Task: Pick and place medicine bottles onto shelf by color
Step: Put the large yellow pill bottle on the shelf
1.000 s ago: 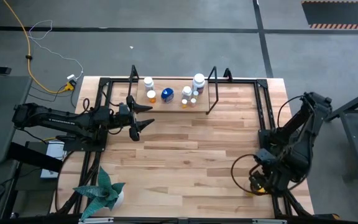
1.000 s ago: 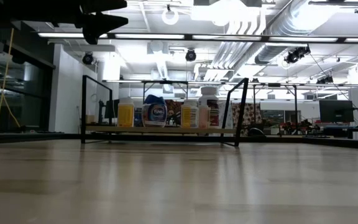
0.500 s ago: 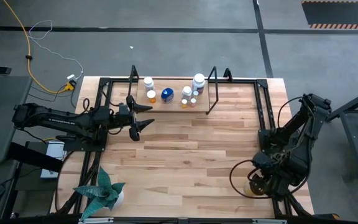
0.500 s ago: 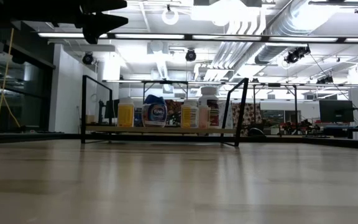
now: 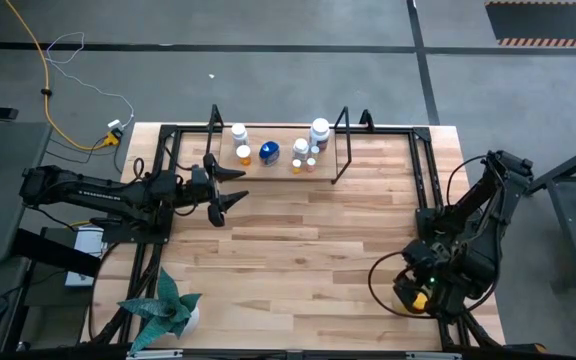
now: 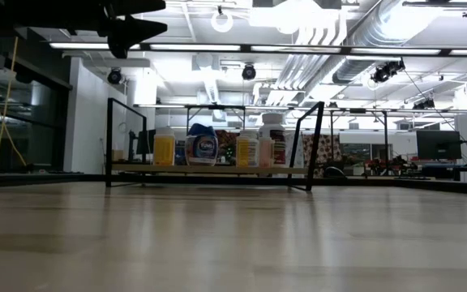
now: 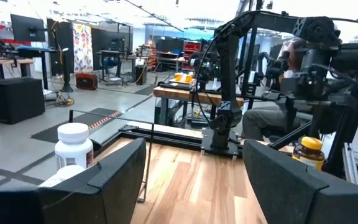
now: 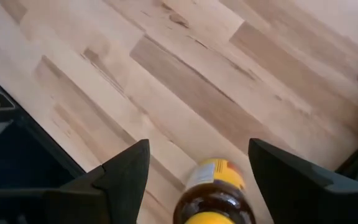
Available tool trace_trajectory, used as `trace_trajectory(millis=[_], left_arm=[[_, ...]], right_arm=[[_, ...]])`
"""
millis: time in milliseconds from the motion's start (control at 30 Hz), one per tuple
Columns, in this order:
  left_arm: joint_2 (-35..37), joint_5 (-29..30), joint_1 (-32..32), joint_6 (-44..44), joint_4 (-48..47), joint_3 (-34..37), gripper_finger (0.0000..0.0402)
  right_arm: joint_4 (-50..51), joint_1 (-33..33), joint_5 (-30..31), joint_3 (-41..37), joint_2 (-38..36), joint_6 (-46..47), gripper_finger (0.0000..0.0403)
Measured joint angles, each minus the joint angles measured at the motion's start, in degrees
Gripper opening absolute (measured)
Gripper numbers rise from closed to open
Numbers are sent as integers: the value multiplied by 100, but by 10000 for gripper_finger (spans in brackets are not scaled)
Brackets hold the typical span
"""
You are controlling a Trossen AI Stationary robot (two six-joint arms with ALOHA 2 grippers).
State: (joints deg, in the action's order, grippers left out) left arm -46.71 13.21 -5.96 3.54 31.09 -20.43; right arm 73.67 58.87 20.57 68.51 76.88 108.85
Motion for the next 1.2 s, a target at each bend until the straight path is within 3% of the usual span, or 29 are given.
trace_trajectory(millis=[300, 567, 700, 967, 1200], left_arm=[[2, -144, 0, 540, 0, 0, 259], [2, -125, 0, 624, 0, 0, 259], [2, 20, 0, 421, 2, 0, 259], [1, 64, 0, 454, 2, 0, 259], [1, -83, 2, 528, 2, 0, 259]], right_arm=[[55, -101, -864, 0, 0, 732, 267], [178, -338, -1497, 0, 1, 628, 332], [-15, -352, -2040, 0, -11, 645, 342], [-224, -346, -1924, 0, 1, 918, 343], [-142, -251, -2528, 0, 329, 1265, 343]])
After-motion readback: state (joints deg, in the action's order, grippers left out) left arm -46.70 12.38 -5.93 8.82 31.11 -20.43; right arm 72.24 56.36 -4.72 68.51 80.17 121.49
